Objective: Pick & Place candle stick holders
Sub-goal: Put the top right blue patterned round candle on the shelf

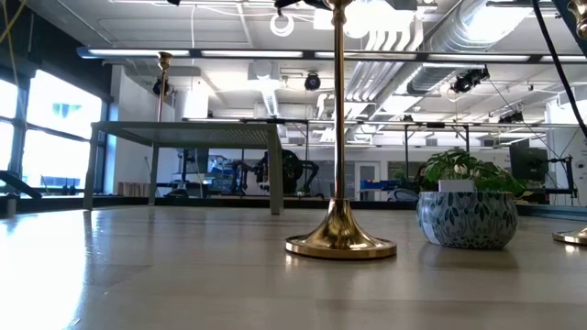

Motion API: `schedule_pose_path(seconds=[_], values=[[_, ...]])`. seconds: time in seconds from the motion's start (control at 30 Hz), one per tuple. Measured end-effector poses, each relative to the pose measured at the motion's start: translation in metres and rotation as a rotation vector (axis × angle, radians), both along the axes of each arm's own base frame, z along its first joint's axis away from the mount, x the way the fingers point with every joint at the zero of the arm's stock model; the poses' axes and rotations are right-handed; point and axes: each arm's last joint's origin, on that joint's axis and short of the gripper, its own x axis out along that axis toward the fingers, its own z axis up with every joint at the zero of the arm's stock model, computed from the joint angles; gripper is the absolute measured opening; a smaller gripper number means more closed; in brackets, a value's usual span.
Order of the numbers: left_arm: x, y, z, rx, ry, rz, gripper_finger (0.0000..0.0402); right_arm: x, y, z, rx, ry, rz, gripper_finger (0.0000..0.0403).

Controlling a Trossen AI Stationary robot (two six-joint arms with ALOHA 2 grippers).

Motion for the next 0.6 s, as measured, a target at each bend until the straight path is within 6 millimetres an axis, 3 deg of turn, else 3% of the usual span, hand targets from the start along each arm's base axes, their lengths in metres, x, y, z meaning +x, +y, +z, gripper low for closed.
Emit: schedule_pose_path(seconds=[0.6], values=[[-0.0007,0.0014,-0.0016,0.0,0.01,0.051,0.0191,0.0,-0.0028,0.0,-0.018,-0.002,-0.003,0.0298]])
